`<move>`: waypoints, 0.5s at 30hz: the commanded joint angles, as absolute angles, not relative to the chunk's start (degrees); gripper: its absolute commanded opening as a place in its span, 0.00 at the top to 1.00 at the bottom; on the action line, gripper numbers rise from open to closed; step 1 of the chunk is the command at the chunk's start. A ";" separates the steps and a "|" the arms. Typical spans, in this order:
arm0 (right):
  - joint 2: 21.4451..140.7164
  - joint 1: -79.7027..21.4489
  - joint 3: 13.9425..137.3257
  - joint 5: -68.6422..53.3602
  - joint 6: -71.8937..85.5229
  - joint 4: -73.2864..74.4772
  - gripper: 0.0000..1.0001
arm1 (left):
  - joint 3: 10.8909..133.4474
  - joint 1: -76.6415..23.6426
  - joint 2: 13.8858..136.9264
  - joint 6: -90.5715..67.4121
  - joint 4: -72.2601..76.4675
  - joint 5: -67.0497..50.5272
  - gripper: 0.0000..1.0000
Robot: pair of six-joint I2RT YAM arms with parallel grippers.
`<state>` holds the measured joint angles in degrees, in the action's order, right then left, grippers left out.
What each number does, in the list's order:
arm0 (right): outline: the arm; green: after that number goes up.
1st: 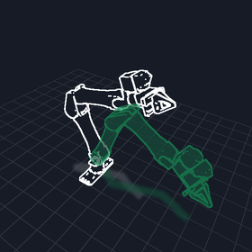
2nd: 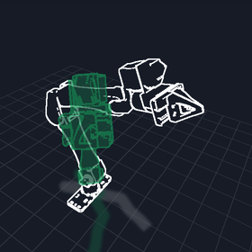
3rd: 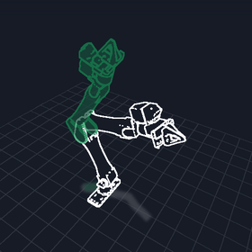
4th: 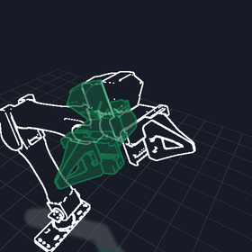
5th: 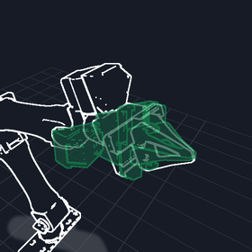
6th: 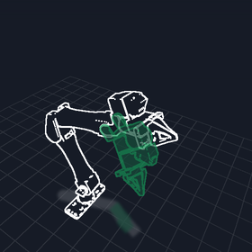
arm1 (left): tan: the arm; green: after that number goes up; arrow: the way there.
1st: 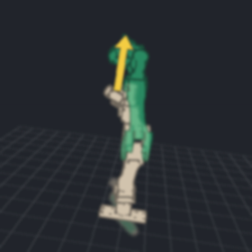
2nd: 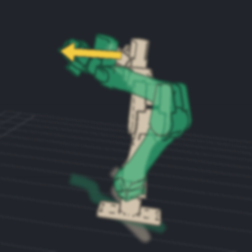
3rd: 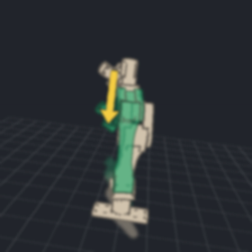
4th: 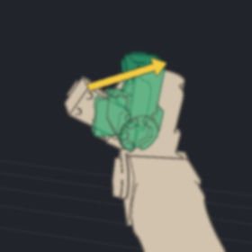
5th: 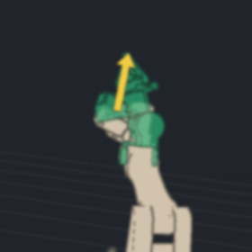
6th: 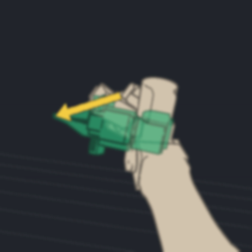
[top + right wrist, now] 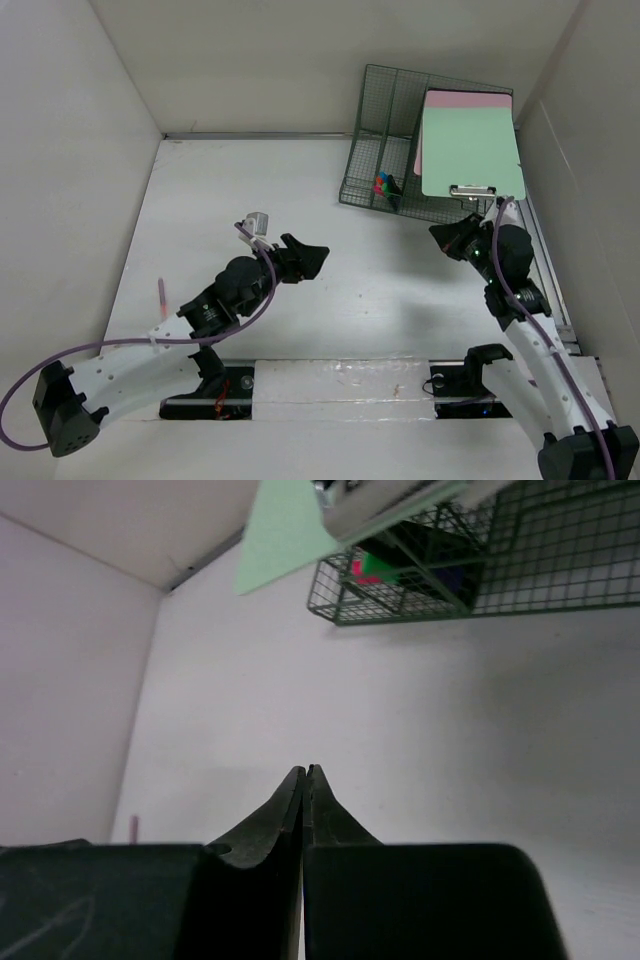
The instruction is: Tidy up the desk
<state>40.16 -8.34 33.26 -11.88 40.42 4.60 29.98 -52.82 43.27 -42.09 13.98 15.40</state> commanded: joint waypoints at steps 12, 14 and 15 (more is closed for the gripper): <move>59.93 -7.47 46.58 -4.21 37.62 -2.60 1.00 | 31.99 -53.00 44.74 -40.78 16.96 15.20 0.29; 61.69 -7.47 47.63 -4.66 37.88 -3.51 1.00 | 31.38 -53.00 44.30 -40.78 17.14 15.64 0.29; 62.92 -7.47 48.68 -4.57 37.79 -4.47 1.00 | 31.12 -53.00 44.04 -40.87 17.57 15.56 0.29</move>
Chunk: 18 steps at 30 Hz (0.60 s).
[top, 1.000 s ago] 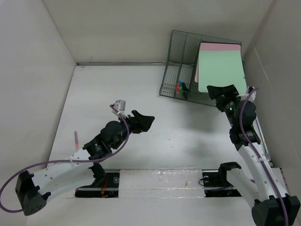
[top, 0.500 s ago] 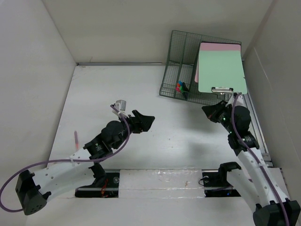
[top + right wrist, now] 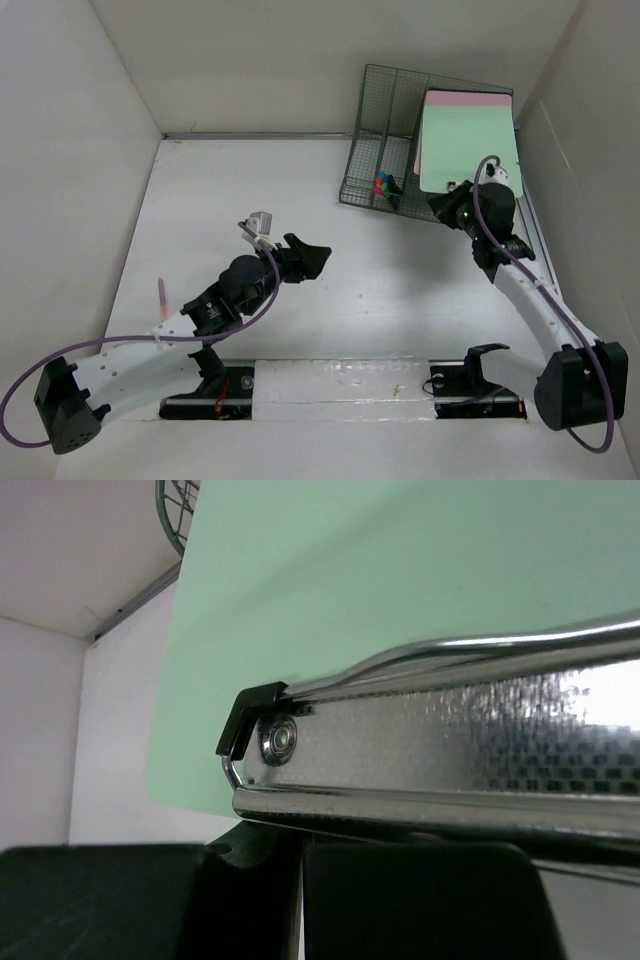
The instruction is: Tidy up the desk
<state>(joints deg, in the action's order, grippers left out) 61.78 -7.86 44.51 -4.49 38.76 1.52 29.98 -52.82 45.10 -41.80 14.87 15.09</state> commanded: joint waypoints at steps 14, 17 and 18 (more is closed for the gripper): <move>70.31 -4.40 54.22 -6.06 38.23 -7.29 1.00 | 30.85 -53.00 45.00 -40.43 17.75 16.26 0.29; 68.92 -3.87 53.97 -9.40 38.67 -6.94 1.00 | 31.55 -53.00 46.14 -40.43 17.75 15.30 0.28; 68.47 -3.87 53.44 -11.23 38.67 -6.51 1.00 | 31.64 -53.00 46.32 -40.52 17.49 15.29 0.28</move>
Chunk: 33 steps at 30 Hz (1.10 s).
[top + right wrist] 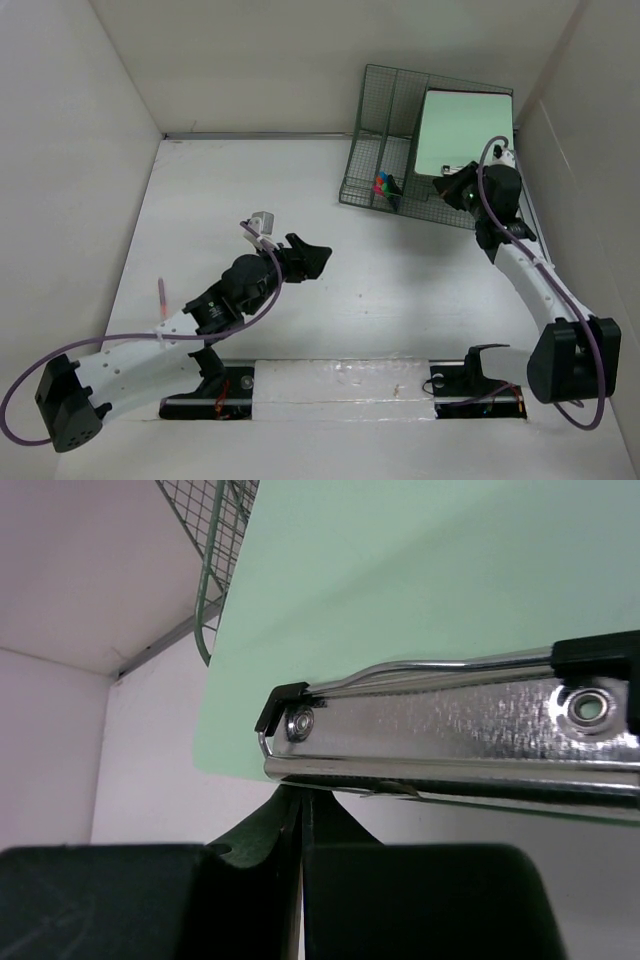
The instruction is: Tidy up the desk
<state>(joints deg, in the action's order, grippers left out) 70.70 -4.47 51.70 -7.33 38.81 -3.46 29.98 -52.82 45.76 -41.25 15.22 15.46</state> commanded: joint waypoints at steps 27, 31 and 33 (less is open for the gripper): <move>48.33 -23.35 36.75 -27.08 30.23 1.59 0.31 | 28.13 -53.00 34.38 -44.30 15.65 23.20 0.27; 51.06 -28.46 35.95 -24.18 31.02 0.70 0.30 | 27.42 -53.00 31.56 -47.88 12.84 26.71 0.27; 52.37 -30.05 35.95 -22.16 31.11 0.62 0.30 | 27.07 -53.00 30.51 -49.39 10.21 29.35 0.27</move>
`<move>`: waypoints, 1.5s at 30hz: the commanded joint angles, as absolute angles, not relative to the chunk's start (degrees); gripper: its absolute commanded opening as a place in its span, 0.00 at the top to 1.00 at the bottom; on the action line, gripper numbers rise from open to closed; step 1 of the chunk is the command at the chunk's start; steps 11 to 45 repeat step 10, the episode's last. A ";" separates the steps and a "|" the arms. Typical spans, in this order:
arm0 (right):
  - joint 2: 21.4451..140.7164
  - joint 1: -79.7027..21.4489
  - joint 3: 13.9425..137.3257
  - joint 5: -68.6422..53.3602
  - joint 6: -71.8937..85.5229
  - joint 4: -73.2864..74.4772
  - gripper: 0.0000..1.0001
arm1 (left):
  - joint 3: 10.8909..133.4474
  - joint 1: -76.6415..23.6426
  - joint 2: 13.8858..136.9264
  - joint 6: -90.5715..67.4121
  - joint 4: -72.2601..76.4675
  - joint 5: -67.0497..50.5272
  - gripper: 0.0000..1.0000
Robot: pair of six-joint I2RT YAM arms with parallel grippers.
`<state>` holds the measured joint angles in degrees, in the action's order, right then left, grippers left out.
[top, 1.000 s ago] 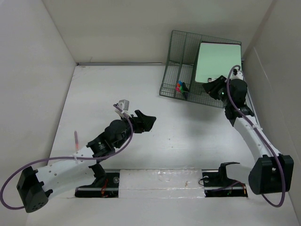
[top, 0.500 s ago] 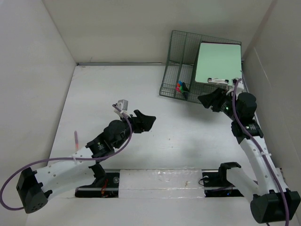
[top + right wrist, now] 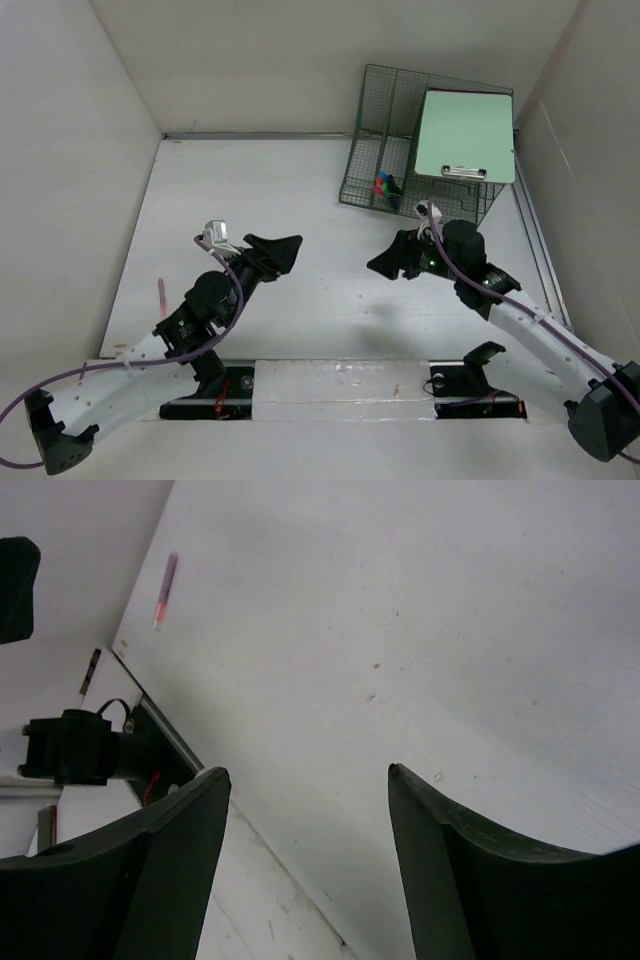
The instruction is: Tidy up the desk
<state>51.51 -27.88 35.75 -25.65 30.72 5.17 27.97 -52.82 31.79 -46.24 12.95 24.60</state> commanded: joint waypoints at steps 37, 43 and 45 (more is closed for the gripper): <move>54.84 -33.13 37.70 -16.26 30.32 0.96 0.30 | 25.05 -53.00 29.53 -54.05 7.03 32.52 0.28; 54.84 -33.13 37.70 -16.26 30.32 0.96 0.30 | 25.05 -53.00 29.53 -54.05 7.03 32.52 0.28; 54.84 -33.13 37.70 -16.26 30.32 0.96 0.30 | 25.05 -53.00 29.53 -54.05 7.03 32.52 0.28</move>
